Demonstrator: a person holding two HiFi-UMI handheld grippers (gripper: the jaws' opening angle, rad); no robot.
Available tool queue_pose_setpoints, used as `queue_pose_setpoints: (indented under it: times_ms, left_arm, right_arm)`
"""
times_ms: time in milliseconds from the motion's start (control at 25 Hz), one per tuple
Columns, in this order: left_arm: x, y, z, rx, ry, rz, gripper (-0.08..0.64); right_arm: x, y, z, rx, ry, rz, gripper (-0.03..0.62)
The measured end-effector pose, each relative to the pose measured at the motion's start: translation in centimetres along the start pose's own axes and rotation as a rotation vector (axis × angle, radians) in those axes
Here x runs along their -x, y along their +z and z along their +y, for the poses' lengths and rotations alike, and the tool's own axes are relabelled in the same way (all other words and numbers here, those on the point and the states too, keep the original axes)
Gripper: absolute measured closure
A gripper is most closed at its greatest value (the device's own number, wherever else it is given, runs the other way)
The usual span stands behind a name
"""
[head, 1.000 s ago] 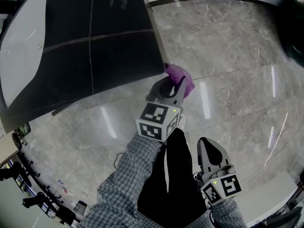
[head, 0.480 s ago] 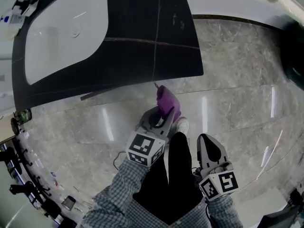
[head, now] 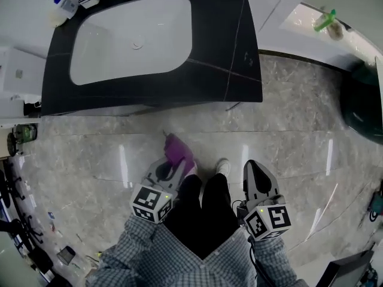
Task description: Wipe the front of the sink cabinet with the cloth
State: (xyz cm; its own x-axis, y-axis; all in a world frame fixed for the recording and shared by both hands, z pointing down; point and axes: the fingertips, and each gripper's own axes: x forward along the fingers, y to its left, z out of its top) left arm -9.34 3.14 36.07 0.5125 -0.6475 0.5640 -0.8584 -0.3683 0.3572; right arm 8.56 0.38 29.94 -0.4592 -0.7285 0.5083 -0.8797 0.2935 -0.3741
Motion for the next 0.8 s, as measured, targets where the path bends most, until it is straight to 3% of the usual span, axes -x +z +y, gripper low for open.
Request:
queue_pose_setpoints:
  times_ms: [360, 800]
  left_arm:
    - [12.0, 4.6, 1.7, 0.030, 0.085, -0.136, 0.506]
    - [17.4, 6.3, 1.4, 0.021, 0.091, -0.233, 0.506]
  right_arm:
    - [3.4, 4.0, 6.9, 0.104, -0.002, -0.077, 0.574]
    - [6.7, 4.1, 12.1, 0.155, 0.012, -0.120, 0.574]
